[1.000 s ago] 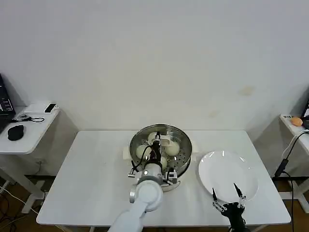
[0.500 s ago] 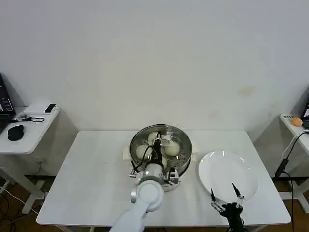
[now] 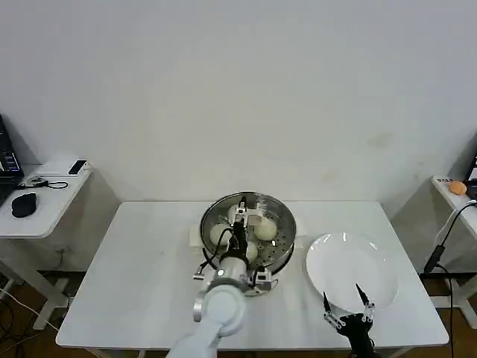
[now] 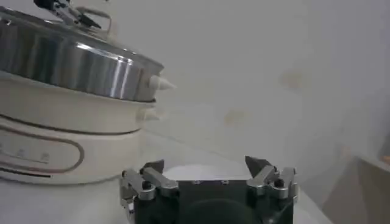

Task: Take steamed baozi put them in steamer then cover it.

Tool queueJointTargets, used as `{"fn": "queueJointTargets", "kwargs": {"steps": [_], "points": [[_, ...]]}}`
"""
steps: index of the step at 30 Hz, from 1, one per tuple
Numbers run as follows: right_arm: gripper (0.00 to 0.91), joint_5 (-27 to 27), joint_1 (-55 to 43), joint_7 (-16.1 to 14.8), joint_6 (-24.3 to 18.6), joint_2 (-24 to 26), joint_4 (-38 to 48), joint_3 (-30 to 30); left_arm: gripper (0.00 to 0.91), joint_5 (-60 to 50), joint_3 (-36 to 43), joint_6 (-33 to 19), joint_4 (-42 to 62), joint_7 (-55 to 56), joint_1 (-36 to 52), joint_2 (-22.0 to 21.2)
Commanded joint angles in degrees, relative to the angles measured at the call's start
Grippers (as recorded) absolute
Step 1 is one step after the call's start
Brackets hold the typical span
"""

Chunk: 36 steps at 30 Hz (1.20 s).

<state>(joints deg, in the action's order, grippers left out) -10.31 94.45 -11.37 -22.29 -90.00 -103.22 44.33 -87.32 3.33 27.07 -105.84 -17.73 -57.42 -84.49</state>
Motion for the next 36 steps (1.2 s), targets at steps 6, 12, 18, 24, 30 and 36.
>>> {"fn": "queueJointTargets", "kwargs": {"steps": [6, 12, 18, 24, 30, 36], "points": [[0.907, 2.57, 1.52, -0.01, 0.53, 2.31, -0.76, -0.53, 0.907, 13.98, -9.96, -4.79, -21.45, 7.48, -16.57, 11.45], [0.907, 9.83, 3.87, -0.93, 3.65, 6.66, -3.02, -2.24, 0.907, 61.48, -29.14, -21.06, -16.81, 27.45, -29.37, 11.30], [0.907, 17.39, 4.98, -0.89, 9.39, 10.76, -5.63, -5.36, 0.907, 99.05, -44.66, -32.54, -9.28, 32.51, -34.60, 10.79], [0.907, 22.37, 7.31, -0.25, 12.69, 15.19, -8.44, -5.74, 0.907, 102.10, -46.98, -30.28, -12.07, 31.41, -42.15, 8.15], [0.907, 28.32, 10.39, -0.73, 20.32, 19.86, -11.04, -5.73, 0.907, 97.68, -45.25, -32.02, -12.61, 29.62, -45.80, 6.01], [0.907, 30.42, 10.10, -0.85, 19.82, 22.28, -10.42, -7.19, 0.907, 95.31, -43.77, -31.67, -11.50, 28.72, -45.77, 4.13]]}}
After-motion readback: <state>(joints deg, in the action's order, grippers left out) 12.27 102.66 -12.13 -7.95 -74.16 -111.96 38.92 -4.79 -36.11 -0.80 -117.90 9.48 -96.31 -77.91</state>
